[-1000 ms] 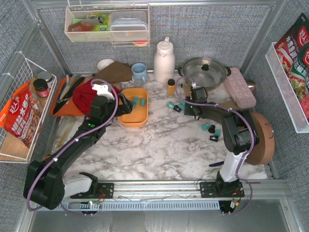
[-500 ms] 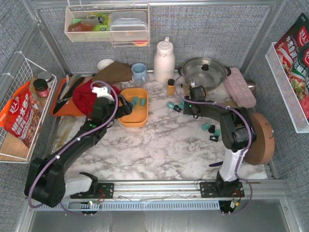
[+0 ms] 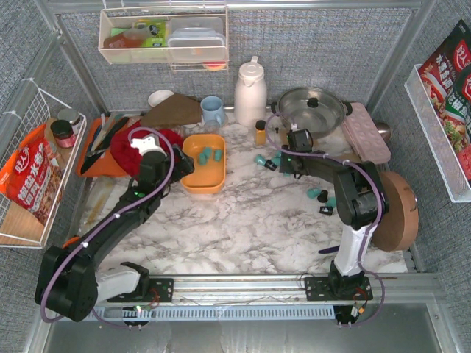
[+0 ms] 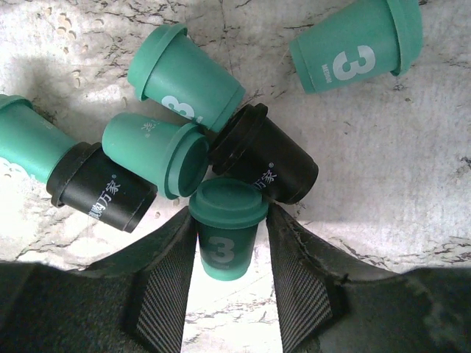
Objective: Mix the coffee capsules in the storage basket
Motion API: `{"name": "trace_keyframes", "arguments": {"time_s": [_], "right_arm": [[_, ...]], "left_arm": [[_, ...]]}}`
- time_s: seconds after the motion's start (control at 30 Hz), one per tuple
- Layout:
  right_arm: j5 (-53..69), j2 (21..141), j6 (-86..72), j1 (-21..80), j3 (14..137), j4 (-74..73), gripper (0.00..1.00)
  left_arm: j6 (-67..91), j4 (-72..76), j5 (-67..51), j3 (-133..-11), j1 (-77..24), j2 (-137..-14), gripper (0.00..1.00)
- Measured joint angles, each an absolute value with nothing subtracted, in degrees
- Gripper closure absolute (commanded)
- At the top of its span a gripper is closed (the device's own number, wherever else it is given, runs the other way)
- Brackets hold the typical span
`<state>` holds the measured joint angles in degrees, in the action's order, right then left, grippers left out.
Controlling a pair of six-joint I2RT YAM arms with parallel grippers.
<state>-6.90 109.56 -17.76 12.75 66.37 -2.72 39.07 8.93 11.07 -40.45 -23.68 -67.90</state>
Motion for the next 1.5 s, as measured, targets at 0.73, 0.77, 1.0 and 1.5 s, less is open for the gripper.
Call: {"name": "trace_keyframes", "arguments": {"time_s": [0.73,0.77,1.0,1.5], "right_arm": [[-11.16,108.57,-17.10,15.07,65.32,-3.92,0.66],[-11.25,108.20,-17.10,15.07,64.93,-3.92,0.66],[-11.14,101.21,-16.58,15.11,60.71,-3.64,0.66],[-6.76,73.17,-12.49,19.14,45.39,2.11,0.70]], "left_arm": [[38.92,7.16,11.38,-39.31,-23.59,-64.18,0.01],[38.85,7.16,11.38,-39.22,-23.59,-64.16,0.01],[38.04,7.60,8.62,-39.20,-23.57,-64.40,0.01],[37.45,9.13,-4.08,-43.40,-24.77,-70.65,0.01]]}}
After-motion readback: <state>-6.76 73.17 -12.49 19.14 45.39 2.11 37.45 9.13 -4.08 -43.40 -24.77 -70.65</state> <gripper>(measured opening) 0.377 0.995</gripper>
